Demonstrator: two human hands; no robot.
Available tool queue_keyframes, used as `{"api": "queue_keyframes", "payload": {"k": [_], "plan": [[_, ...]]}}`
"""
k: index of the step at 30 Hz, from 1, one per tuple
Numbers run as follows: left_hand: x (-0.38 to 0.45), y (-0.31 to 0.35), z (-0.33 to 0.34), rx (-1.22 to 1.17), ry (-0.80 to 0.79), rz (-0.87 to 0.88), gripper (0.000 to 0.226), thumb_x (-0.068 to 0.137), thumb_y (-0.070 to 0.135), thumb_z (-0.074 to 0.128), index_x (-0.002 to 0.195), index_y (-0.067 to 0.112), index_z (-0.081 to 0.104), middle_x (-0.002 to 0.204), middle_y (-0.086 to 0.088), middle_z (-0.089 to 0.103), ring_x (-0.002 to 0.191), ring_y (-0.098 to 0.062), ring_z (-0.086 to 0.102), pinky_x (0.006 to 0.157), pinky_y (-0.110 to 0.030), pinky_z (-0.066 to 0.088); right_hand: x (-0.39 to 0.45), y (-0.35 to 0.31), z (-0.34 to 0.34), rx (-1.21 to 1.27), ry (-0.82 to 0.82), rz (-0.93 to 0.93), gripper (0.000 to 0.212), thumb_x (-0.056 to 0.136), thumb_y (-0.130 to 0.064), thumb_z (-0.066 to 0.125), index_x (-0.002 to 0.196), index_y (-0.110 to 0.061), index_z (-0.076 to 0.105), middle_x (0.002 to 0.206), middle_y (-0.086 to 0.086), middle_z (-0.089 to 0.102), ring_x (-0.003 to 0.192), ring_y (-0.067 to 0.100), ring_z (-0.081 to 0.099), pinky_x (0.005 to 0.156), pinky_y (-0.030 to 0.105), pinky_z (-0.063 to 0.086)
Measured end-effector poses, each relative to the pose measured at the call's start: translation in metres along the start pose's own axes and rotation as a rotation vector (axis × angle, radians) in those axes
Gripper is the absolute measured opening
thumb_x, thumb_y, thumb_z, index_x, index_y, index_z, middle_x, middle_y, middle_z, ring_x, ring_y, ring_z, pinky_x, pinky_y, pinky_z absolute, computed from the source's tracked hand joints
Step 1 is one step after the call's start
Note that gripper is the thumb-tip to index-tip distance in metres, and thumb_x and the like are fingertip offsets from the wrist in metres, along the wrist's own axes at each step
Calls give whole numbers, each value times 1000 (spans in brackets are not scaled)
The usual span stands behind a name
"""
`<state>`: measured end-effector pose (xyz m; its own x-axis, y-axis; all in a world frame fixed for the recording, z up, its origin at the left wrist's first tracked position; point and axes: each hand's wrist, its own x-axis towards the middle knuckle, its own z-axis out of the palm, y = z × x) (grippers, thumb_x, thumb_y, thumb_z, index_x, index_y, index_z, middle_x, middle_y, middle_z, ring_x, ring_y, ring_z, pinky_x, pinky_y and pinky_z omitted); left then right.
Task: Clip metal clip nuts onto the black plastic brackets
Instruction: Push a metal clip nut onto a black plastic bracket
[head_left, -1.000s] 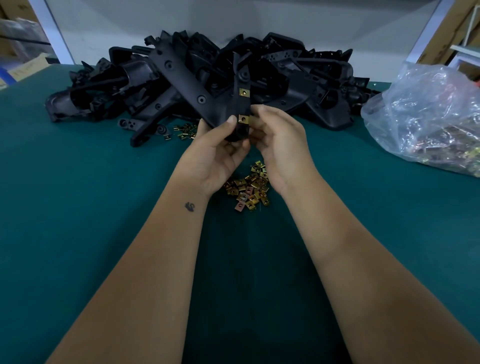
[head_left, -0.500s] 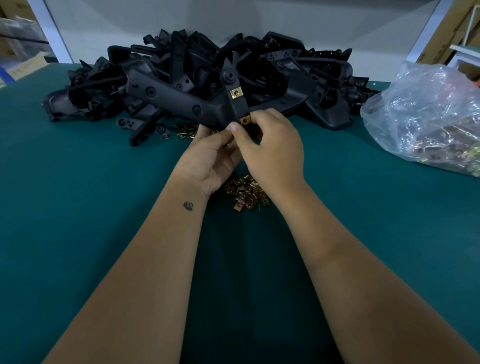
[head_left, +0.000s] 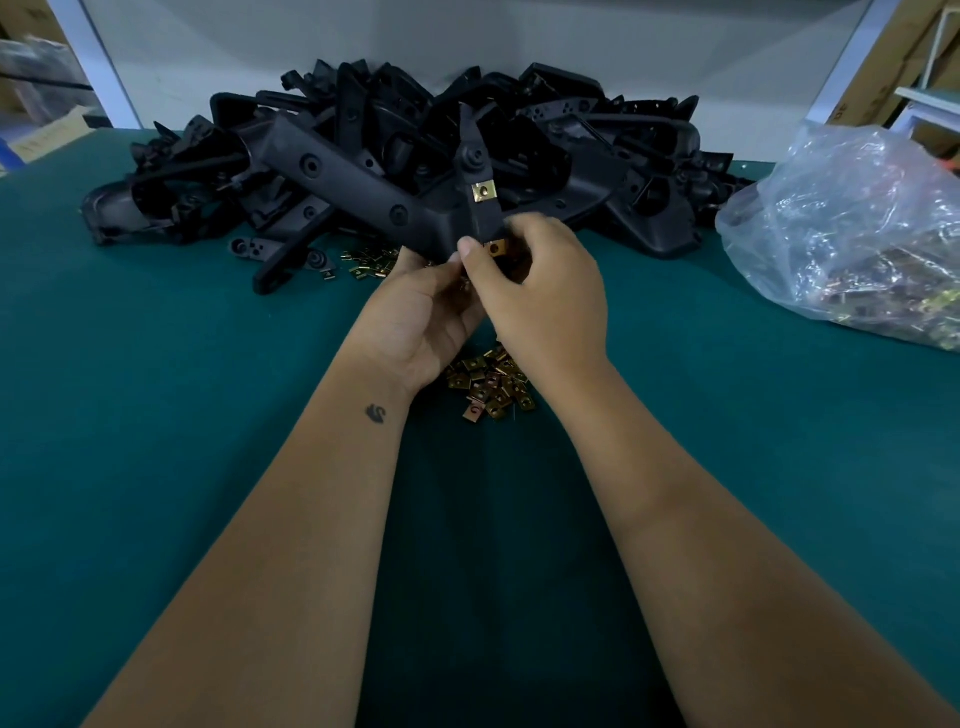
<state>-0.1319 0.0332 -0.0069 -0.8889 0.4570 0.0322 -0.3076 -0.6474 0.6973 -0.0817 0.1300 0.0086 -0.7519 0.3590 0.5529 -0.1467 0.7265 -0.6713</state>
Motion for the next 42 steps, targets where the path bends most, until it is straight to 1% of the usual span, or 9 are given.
{"api": "queue_keyframes", "payload": {"k": [3, 7, 15, 19, 26, 31, 35, 40, 42], "plan": [[-3, -1, 1, 65, -67, -34, 44, 101, -6, 35, 121, 25, 59, 104, -3, 75, 89, -16, 74, 71, -30, 59, 1, 1, -3, 55, 65, 15, 31, 88, -47, 64, 104, -21, 65, 99, -8, 62, 88, 7, 58, 75, 29, 50], [-1, -5, 4, 200, -88, -57, 49, 101, -8, 36, 122, 31, 57, 106, 2, 71, 86, -10, 72, 71, -29, 59, 3, 4, -4, 27, 134, 13, 28, 92, -42, 62, 80, -18, 57, 82, -7, 59, 74, 8, 53, 62, 26, 39], [0, -7, 4, 242, -72, -31, 42, 100, -7, 40, 118, 26, 58, 94, 4, 73, 82, -10, 72, 69, -28, 58, 3, 6, -3, 56, 95, 62, 32, 97, -42, 56, 76, -18, 54, 66, -10, 49, 61, 8, 44, 56, 27, 30], [0, -5, 3, 245, -21, -9, 18, 100, 9, 52, 113, 17, 62, 101, -3, 73, 89, -19, 70, 76, -32, 59, 5, 9, -4, 82, 95, 71, 38, 98, -41, 55, 77, -9, 56, 70, -1, 56, 65, 16, 50, 57, 32, 37], [0, -3, 2, 316, 75, 68, 16, 101, 18, 55, 110, 20, 69, 110, 0, 74, 102, -16, 69, 89, -35, 54, 2, 11, -2, 249, 48, 123, 29, 93, -41, 58, 80, -16, 60, 76, -7, 62, 72, 9, 56, 69, 36, 49], [-4, -3, 5, 236, 136, 70, 16, 101, 16, 56, 112, 17, 68, 106, -2, 76, 96, -16, 72, 84, -34, 59, -4, 11, 1, 354, -88, 110, 13, 90, -35, 64, 96, -23, 66, 85, -16, 66, 84, -1, 61, 76, 23, 52], [-8, 1, 8, 246, 197, 90, 11, 98, 17, 61, 104, 17, 71, 101, -2, 77, 94, -15, 73, 74, -30, 58, -7, 5, 3, 398, -56, 132, 9, 90, -27, 65, 94, -19, 68, 86, -10, 68, 83, 2, 62, 74, 20, 51], [-14, -1, 26, 380, 236, 138, 9, 96, 18, 65, 95, 22, 73, 104, 0, 76, 107, -22, 69, 98, -40, 55, -16, -2, -4, 516, 62, 273, 4, 87, -21, 69, 88, -18, 67, 83, -6, 66, 80, 7, 60, 73, 24, 48], [-18, -8, 40, 394, 250, 132, 9, 96, 20, 64, 94, 23, 72, 106, -2, 75, 110, -26, 68, 100, -44, 53, -18, -4, -13, 545, 143, 321, 5, 86, -21, 70, 87, -17, 67, 80, -9, 65, 75, 3, 59, 69, 20, 47]]}}
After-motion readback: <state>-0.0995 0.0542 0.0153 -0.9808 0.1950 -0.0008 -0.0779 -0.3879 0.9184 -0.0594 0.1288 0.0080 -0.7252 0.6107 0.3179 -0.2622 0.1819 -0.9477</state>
